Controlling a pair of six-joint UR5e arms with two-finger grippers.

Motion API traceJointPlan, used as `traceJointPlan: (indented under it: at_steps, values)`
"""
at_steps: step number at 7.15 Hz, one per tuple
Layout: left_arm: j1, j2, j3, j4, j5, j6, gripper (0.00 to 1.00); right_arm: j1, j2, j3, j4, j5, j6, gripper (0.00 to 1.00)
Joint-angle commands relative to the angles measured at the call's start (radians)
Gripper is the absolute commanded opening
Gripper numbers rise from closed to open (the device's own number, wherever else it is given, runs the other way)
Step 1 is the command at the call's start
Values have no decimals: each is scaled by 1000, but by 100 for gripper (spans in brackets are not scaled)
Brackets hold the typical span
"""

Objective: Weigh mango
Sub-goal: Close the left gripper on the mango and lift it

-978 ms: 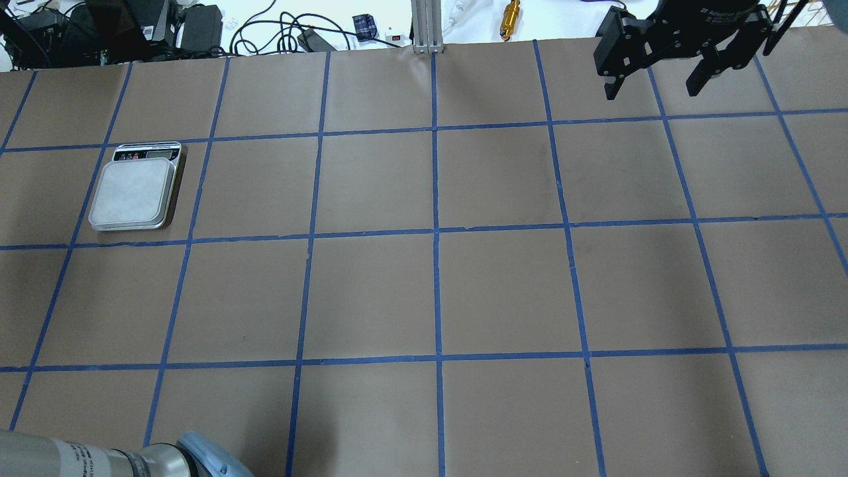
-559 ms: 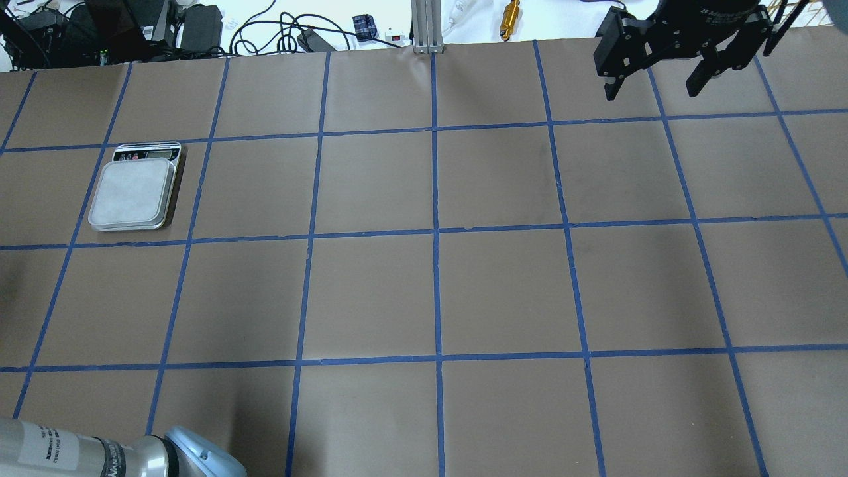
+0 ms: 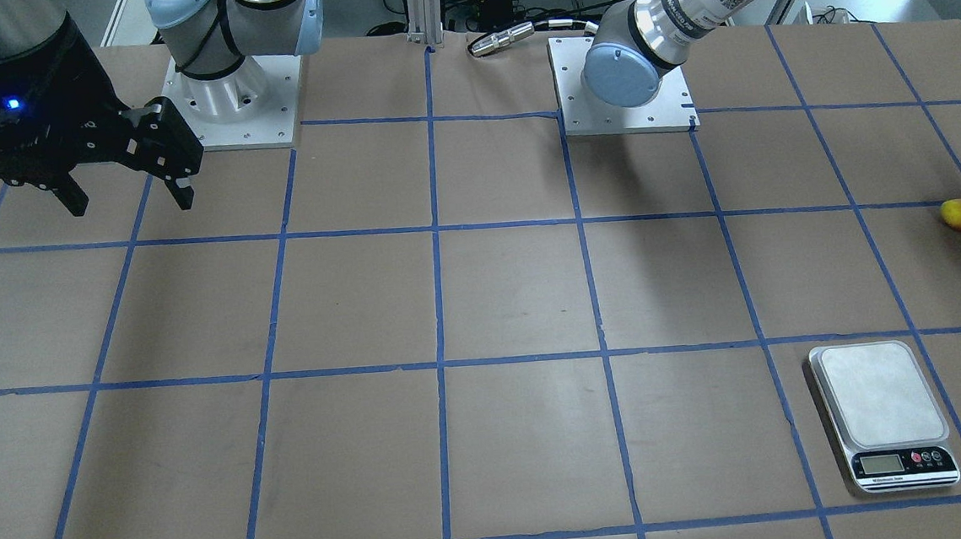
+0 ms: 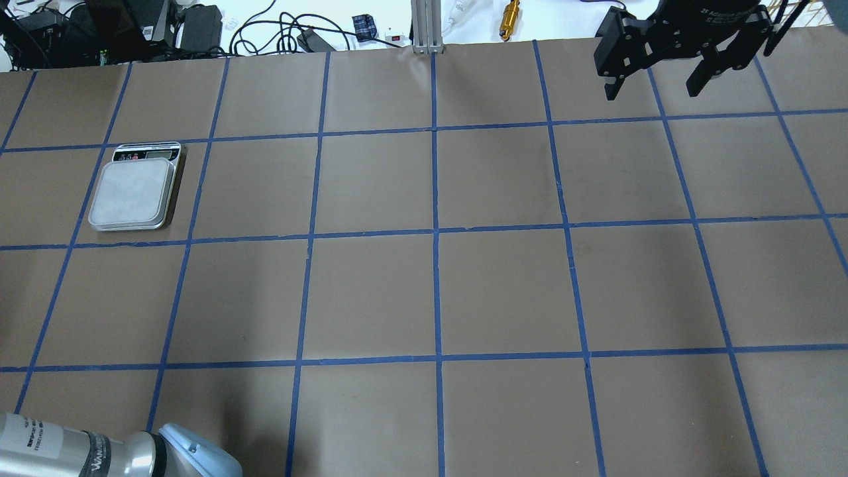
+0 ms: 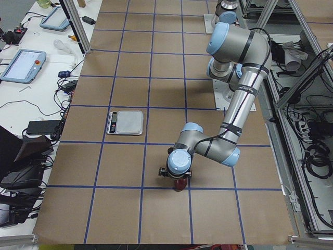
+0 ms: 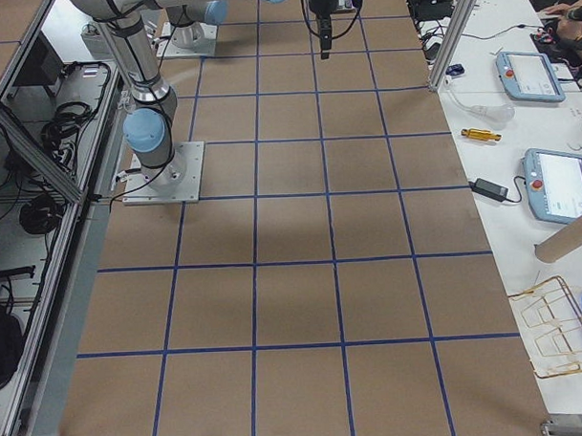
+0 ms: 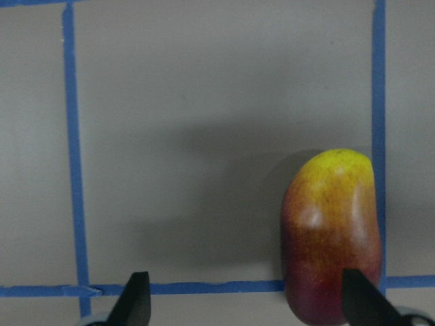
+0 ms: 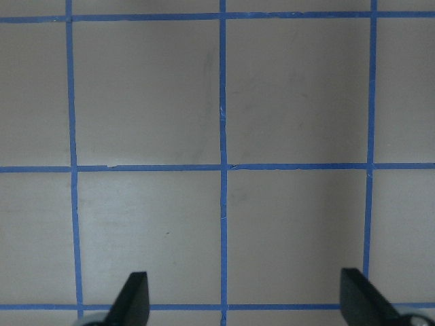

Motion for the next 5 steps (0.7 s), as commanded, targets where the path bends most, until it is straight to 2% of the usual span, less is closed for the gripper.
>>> traceJointPlan:
  at_steps: [1,5]
  values:
    - [53,-21,-37,4,46,7,100,1,0,0,0,0,0,100]
    - [55,-33,-83,73,41,-3,100,1,0,0,0,0,0,100]
